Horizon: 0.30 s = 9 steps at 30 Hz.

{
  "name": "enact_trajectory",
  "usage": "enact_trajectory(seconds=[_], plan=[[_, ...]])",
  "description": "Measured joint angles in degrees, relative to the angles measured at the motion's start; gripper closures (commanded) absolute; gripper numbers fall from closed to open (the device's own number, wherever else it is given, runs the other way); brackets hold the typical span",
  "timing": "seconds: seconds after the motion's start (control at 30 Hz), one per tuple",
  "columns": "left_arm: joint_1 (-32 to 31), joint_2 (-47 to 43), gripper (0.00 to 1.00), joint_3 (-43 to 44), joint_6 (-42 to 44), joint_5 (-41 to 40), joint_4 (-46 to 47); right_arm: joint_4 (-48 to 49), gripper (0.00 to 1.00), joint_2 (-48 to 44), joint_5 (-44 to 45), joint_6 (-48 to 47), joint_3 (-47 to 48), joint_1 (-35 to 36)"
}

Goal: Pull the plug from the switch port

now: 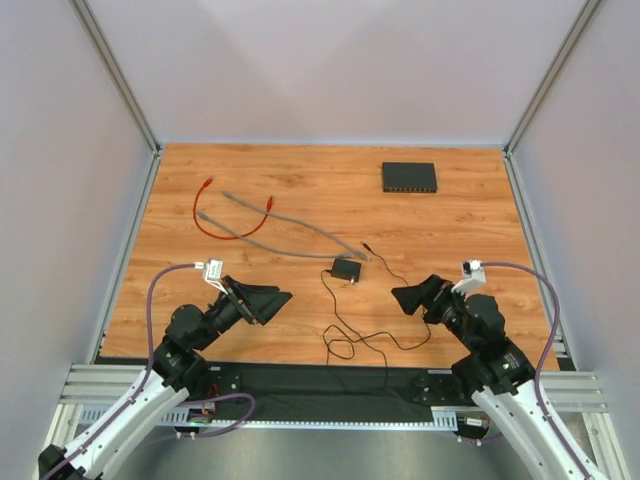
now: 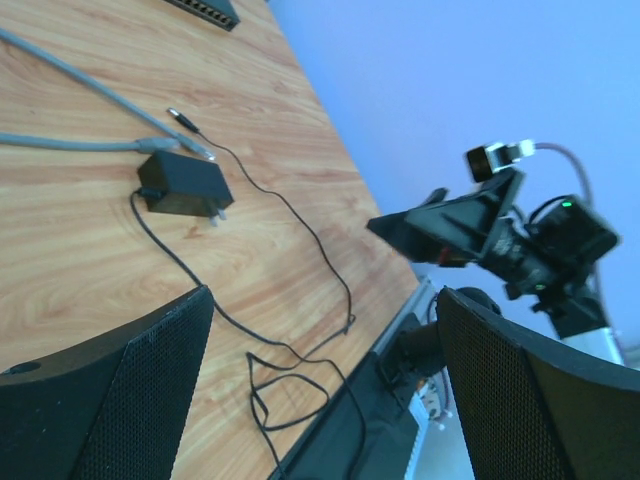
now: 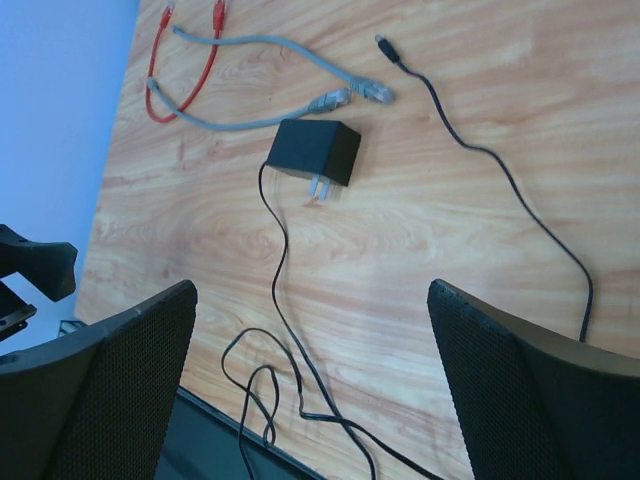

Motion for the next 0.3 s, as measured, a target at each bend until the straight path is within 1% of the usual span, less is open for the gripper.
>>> enact_trajectory(seconds=[0.07, 0.13, 0.2, 0.3], plan=[[0.0, -5.6, 0.0, -1.0, -1.2, 1.1, -3.0, -1.6, 0.0, -6.4, -0.7, 3.3, -4.2, 0.0], [-0.1, -10.5, 0.0, -0.9, -1.9, 1.4, -5.6, -3.0, 0.0, -10.5, -0.7, 6.1, -7.1, 0.0], [-0.2, -12.8, 0.0, -0.9, -2.5, 1.6, -6.7, -3.1, 0.0, -11.5, -0.4, 9.2, -8.6, 0.0], [-0.2, -12.9, 0.0, -0.9, -3.5, 2.1, -8.5, -2.9, 0.0, -11.9, 0.1, 12.0, -8.7, 0.0]])
